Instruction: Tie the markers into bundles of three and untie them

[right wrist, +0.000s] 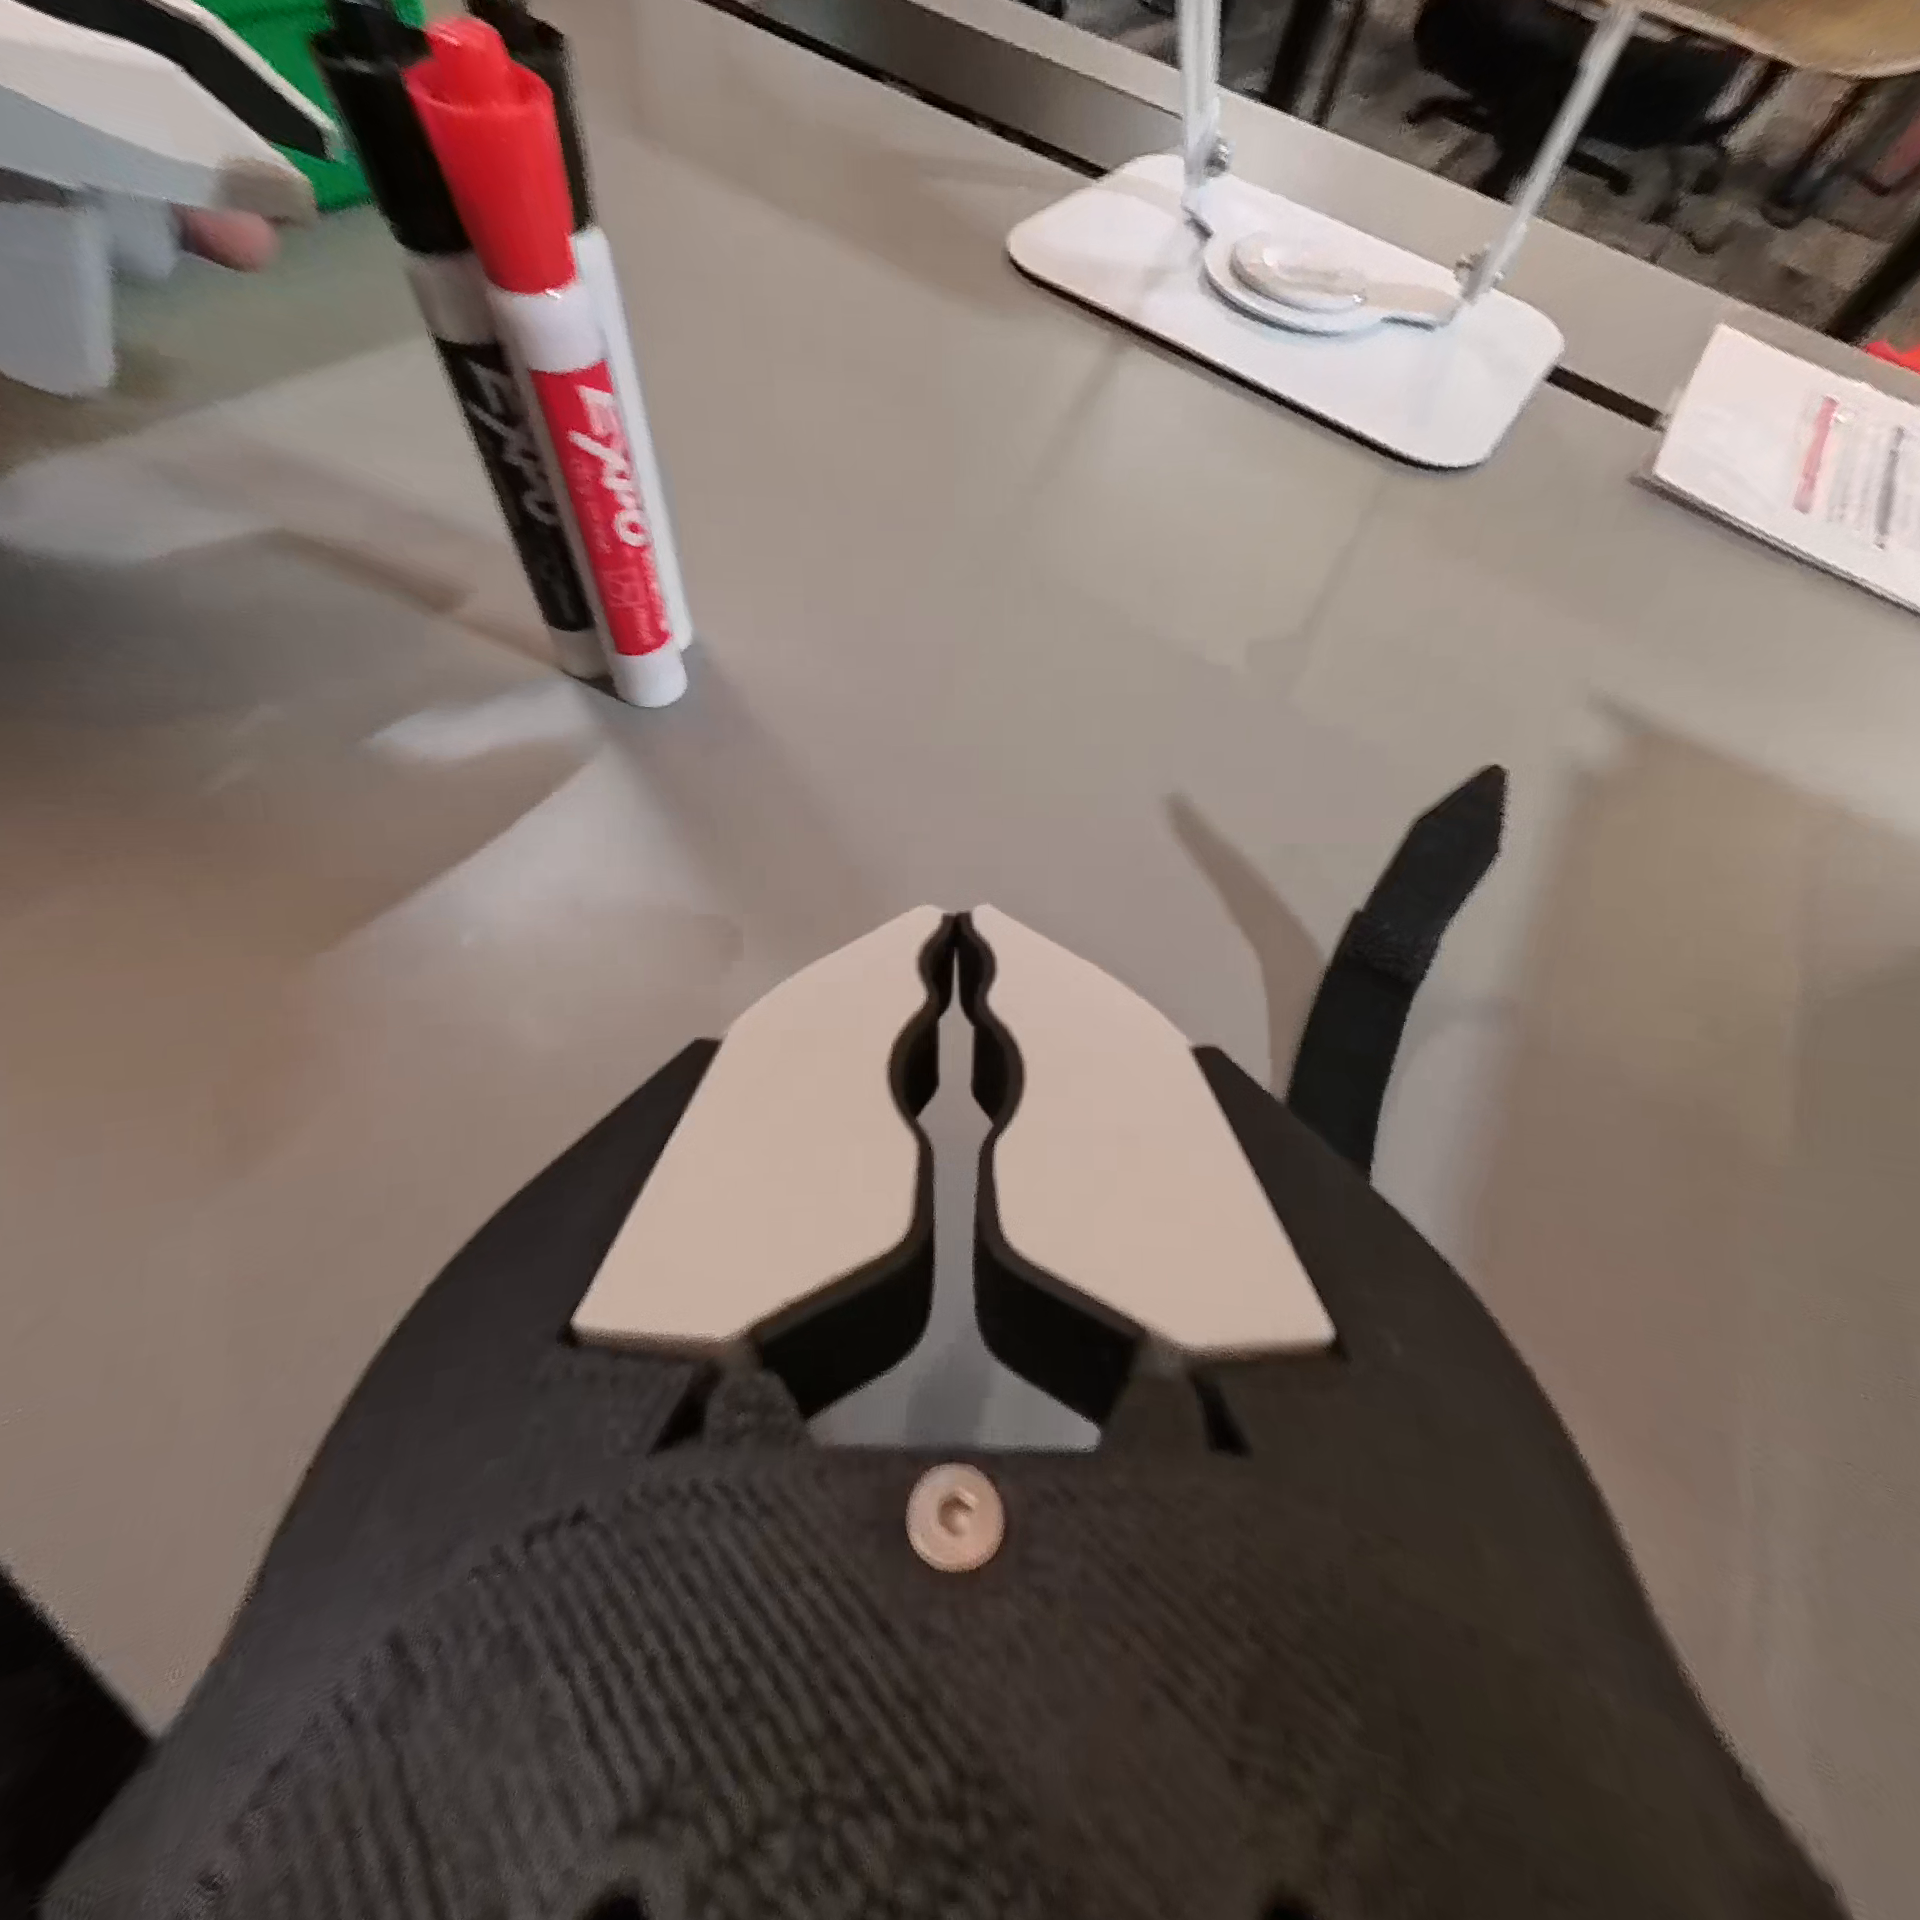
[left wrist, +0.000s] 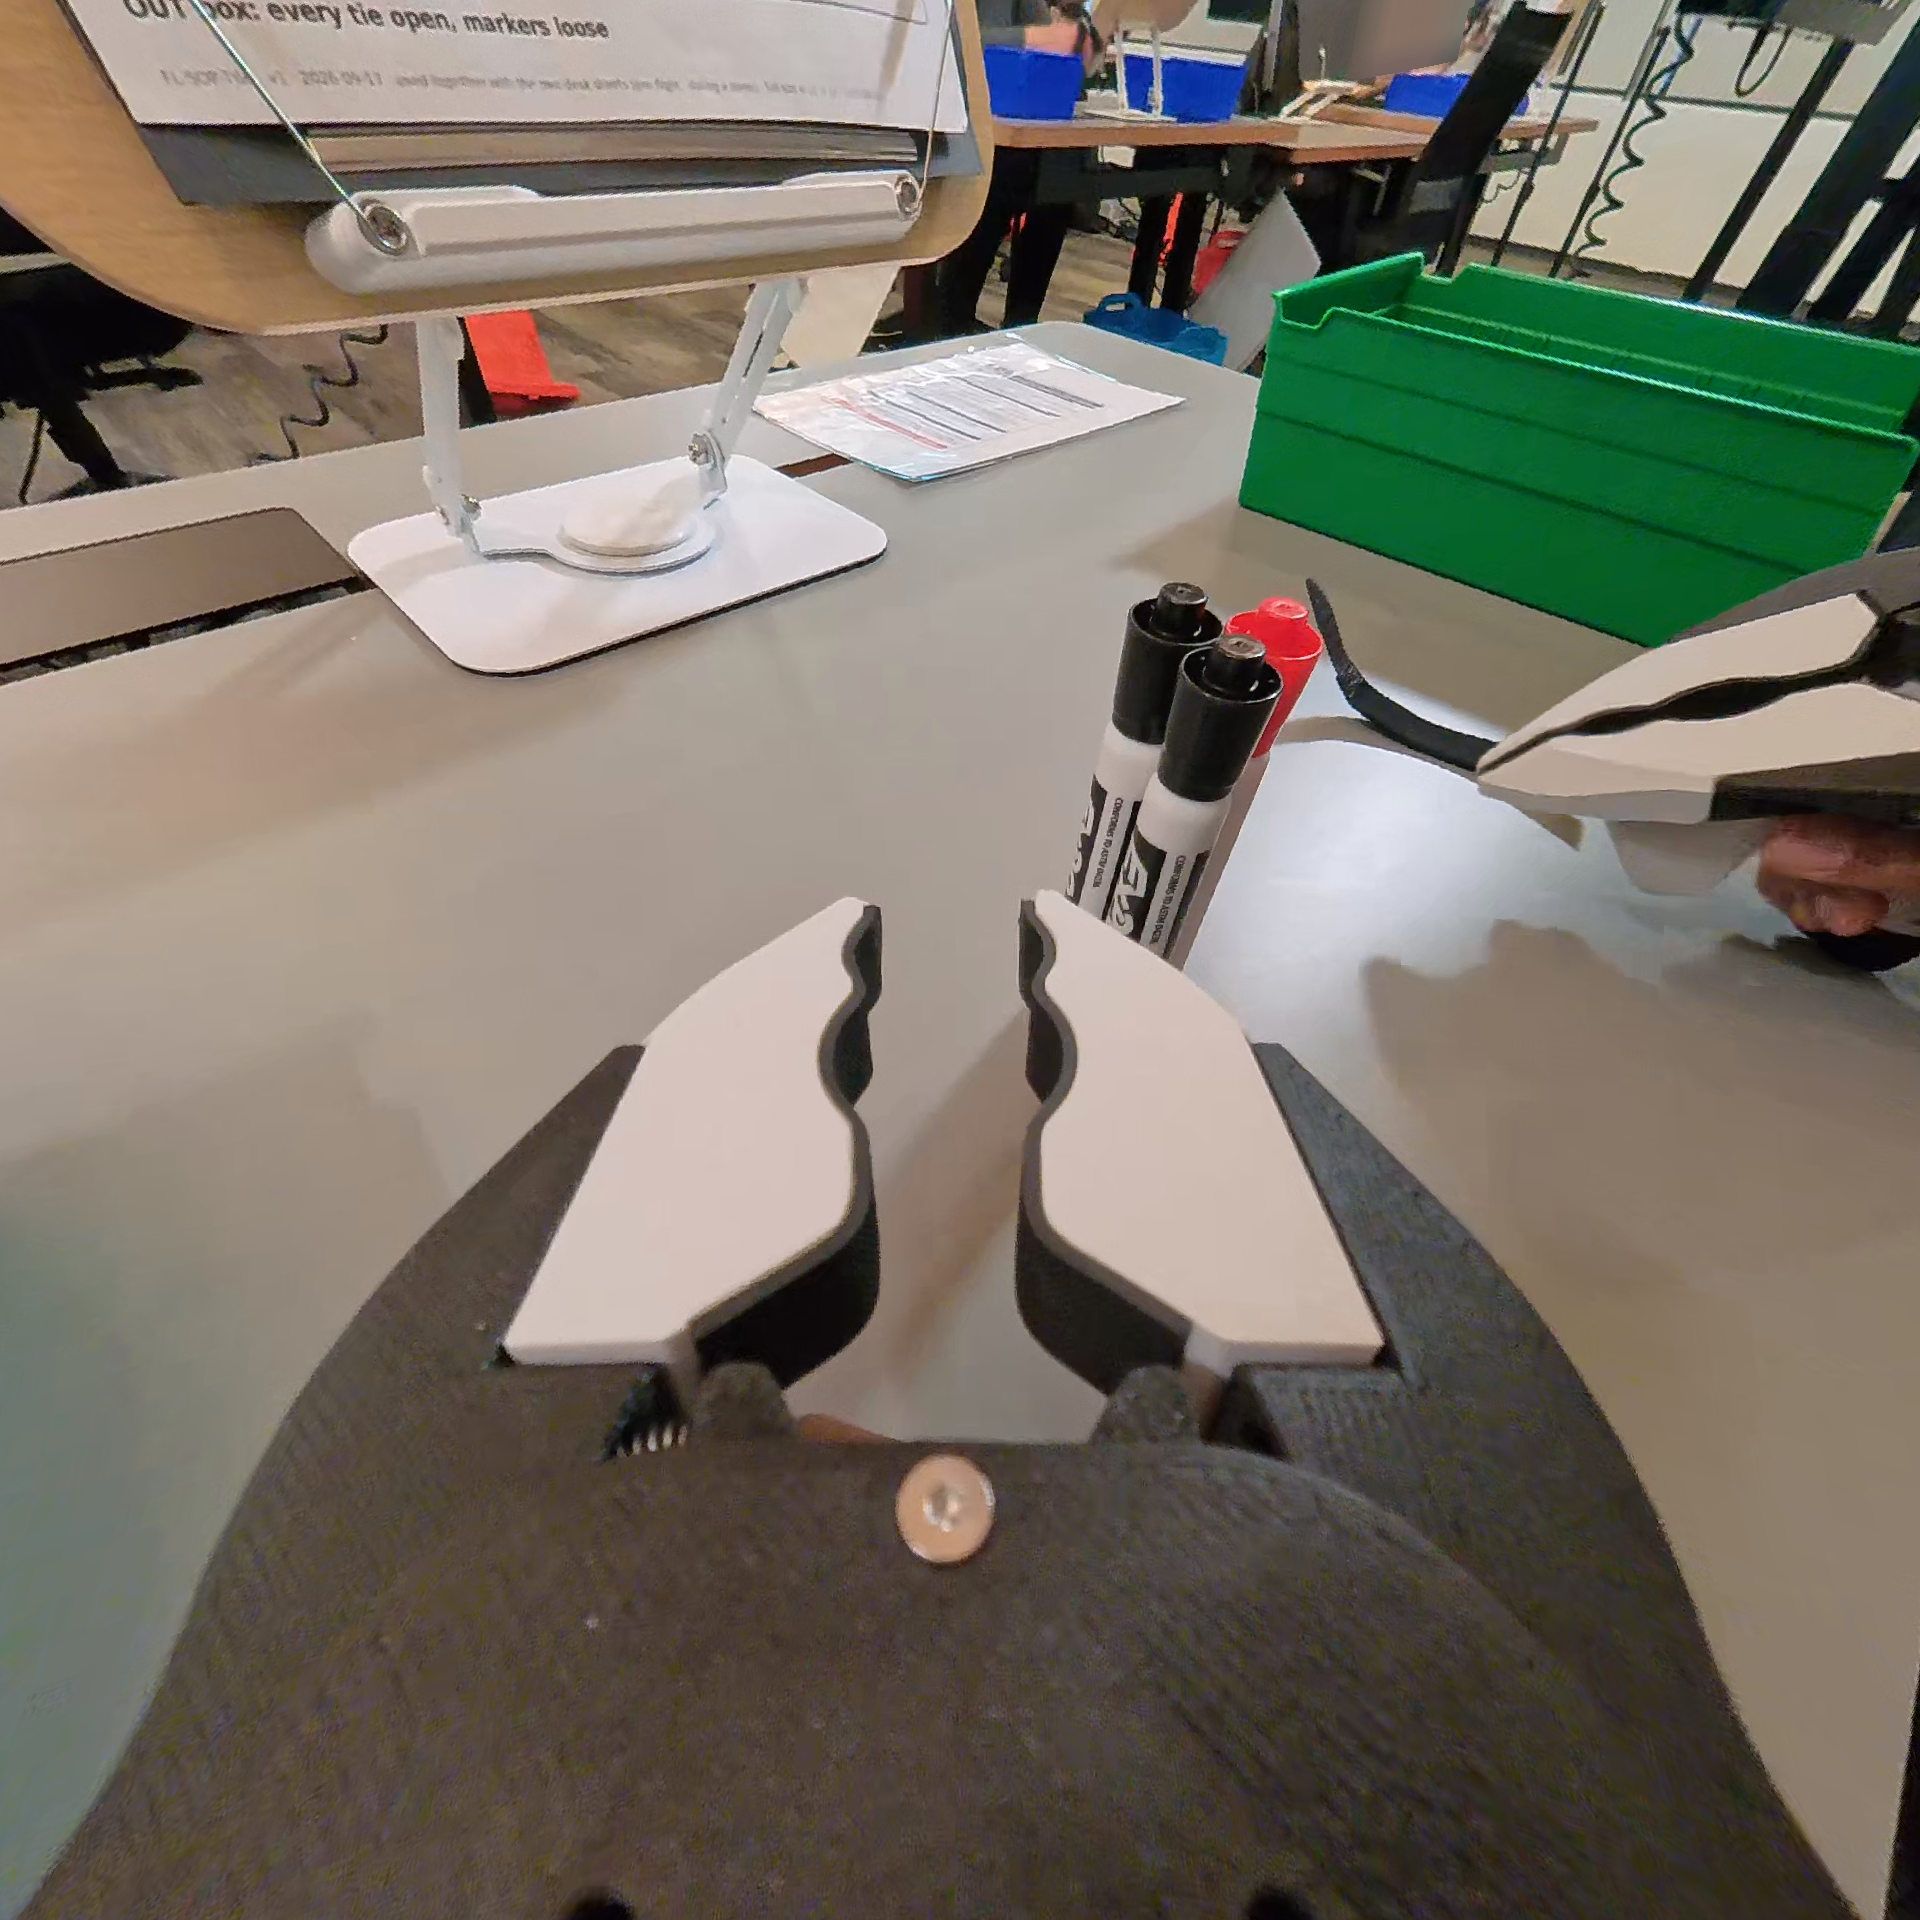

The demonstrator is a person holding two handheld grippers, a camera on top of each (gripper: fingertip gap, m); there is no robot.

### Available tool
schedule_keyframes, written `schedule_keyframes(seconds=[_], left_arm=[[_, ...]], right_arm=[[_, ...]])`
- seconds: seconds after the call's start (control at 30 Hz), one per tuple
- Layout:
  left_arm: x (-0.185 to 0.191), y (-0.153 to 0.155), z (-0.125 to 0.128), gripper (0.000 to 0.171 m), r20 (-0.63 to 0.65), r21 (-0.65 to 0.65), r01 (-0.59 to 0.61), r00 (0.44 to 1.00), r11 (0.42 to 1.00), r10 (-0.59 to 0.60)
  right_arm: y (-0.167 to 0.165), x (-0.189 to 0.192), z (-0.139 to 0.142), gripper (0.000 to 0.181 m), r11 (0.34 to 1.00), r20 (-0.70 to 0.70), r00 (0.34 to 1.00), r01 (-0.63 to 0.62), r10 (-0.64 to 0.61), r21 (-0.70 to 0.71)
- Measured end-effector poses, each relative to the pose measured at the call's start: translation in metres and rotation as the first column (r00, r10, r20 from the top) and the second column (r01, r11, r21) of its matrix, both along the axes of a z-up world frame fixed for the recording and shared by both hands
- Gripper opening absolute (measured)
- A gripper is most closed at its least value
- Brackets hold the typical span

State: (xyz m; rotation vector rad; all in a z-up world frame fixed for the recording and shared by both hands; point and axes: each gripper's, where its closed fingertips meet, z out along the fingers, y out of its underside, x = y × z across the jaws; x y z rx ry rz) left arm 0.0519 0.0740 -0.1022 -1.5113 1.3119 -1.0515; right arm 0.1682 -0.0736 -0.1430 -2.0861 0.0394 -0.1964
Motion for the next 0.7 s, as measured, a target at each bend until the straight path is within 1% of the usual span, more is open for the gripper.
schedule_keyframes(seconds=[0.07, 0.2, 0.4, 0.47, 0.7], left_arm=[[0.0, 0.0, 0.0, 0.026, -0.002, 0.002, -0.002, 1.0, 1.0, 0.002], [0.001, -0.001, -0.001, 0.026, -0.005, 0.0, 0.001, 1.0, 1.0, -0.001], [0.0, -0.001, -0.002, 0.025, -0.006, -0.008, 0.004, 1.0, 1.0, -0.004], [0.0, -0.001, -0.002, 0.025, -0.006, -0.01, 0.003, 1.0, 1.0, -0.003], [0.001, -0.002, -0.004, 0.026, -0.017, 0.006, 0.006, 1.0, 1.0, -0.006]], right_arm=[[0.0, 0.002, -0.002, 0.0, 0.999, 0.039, 0.999, 0.028, -0.027, -0.018], [0.001, 0.001, -0.004, 0.0, 0.998, 0.123, 0.992, 0.043, -0.038, -0.036], [-0.001, 0.002, 0.001, 0.0, 0.997, 0.215, 0.974, 0.079, -0.075, -0.01], [-0.002, 0.004, 0.004, 0.0, 0.996, 0.208, 0.974, 0.091, -0.091, 0.012], [-0.004, 0.011, 0.007, 0.0, 0.993, 0.106, 0.987, 0.115, -0.119, 0.039]])
